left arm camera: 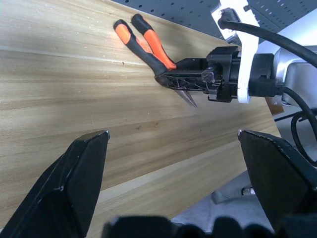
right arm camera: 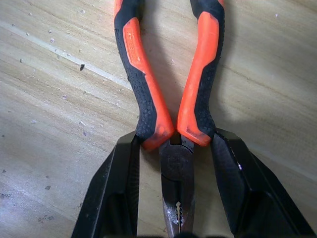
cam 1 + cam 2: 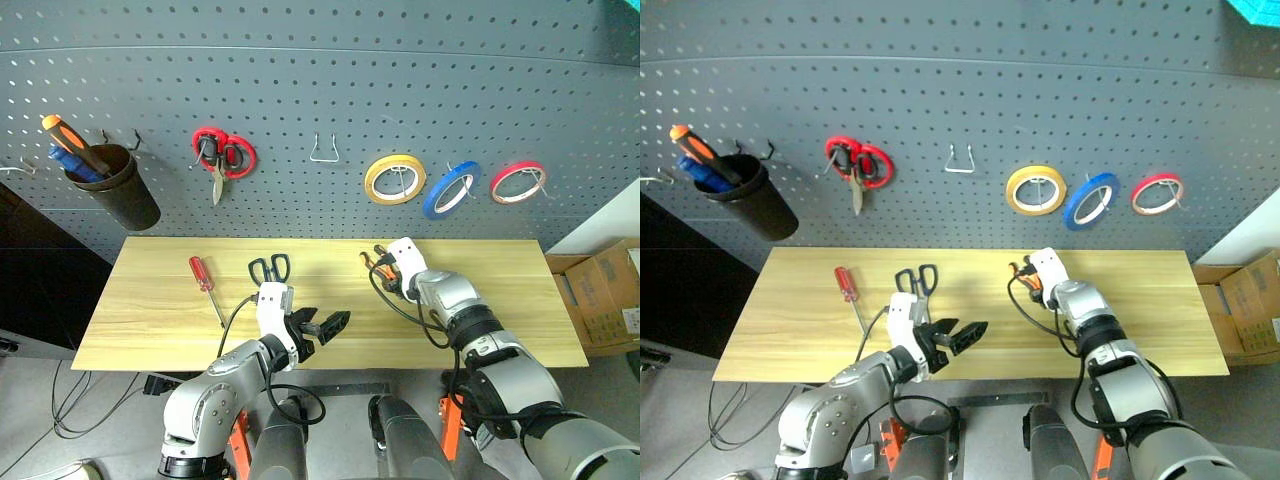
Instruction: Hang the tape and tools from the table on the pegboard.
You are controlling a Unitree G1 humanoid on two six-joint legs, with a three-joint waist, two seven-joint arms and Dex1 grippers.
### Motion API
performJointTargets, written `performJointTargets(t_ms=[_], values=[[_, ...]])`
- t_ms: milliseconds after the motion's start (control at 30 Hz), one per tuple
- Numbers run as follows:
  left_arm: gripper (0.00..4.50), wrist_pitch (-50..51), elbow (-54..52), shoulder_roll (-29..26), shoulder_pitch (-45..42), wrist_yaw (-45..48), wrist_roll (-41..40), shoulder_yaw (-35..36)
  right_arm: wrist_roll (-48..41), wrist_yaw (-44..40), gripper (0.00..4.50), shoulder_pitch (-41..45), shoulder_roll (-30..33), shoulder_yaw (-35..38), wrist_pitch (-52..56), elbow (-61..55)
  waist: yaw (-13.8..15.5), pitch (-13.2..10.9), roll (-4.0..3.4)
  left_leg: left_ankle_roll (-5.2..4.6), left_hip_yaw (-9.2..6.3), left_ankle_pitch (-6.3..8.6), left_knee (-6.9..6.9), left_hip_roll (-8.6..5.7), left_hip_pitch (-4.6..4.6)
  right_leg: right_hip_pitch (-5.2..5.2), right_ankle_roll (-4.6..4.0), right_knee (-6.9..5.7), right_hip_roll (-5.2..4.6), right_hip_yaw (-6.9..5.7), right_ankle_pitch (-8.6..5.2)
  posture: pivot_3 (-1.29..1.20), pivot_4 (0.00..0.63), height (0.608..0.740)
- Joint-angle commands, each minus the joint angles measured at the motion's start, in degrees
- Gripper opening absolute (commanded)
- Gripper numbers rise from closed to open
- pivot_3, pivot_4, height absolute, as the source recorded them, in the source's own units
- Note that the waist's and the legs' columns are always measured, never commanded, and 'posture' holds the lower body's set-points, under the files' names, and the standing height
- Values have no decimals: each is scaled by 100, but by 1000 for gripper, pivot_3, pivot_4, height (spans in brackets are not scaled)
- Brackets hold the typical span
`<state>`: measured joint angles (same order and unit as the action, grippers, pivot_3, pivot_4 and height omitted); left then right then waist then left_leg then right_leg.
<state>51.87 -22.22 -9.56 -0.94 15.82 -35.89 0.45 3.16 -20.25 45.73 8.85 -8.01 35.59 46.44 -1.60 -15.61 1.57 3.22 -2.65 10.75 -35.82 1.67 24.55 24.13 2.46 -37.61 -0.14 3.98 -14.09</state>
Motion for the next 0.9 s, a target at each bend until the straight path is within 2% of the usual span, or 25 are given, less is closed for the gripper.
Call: performJointTargets(t_ms=[33,367,433,500,633,667,900], values=[[4500,-129,-46,22,-110,98,-38,-38,27,-139,1704,-166,158,-7,129,-124,2,0,0,0,0,0,1,0,1,1,0,1,0,0,0,114,284,740],[4500,-245,208,61,-384,172,-5,-80,186,-1218,1704,-1166,983,-788,823,-1876,56,0,0,12,-10,8,19,-2,26,2,37,57,-2,-14,20,90,267,740],[4500,-267,234,69,-410,193,11,-108,236,-1324,2429,-1195,1080,-895,859,-1957,55,0,0,14,-10,9,25,-1,26,3,39,59,-2,-15,18,89,266,740],[4500,-285,265,79,-451,211,24,-122,263,-1482,2938,-1146,1160,-988,865,-1922,55,0,0,14,-12,9,30,0,25,4,39,59,-2,-17,18,89,264,740],[4500,-313,301,83,-486,222,21,-118,391,-1525,4369,-952,1180,-1093,739,-1672,52,0,0,14,-12,9,27,-1,25,2,40,59,-2,-17,18,92,265,740],[4500,-319,297,85,-480,220,21,-123,404,-1548,4478,-856,1146,-1120,716,-1518,50,0,0,14,-11,9,25,-1,25,2,40,59,-2,-16,18,93,265,740],[4500,-316,195,110,-386,168,1,-149,505,-1395,4478,-147,780,-1140,135,-156,5,0,1,14,-12,8,11,-1,25,-4,40,57,-2,-16,20,113,266,740]])
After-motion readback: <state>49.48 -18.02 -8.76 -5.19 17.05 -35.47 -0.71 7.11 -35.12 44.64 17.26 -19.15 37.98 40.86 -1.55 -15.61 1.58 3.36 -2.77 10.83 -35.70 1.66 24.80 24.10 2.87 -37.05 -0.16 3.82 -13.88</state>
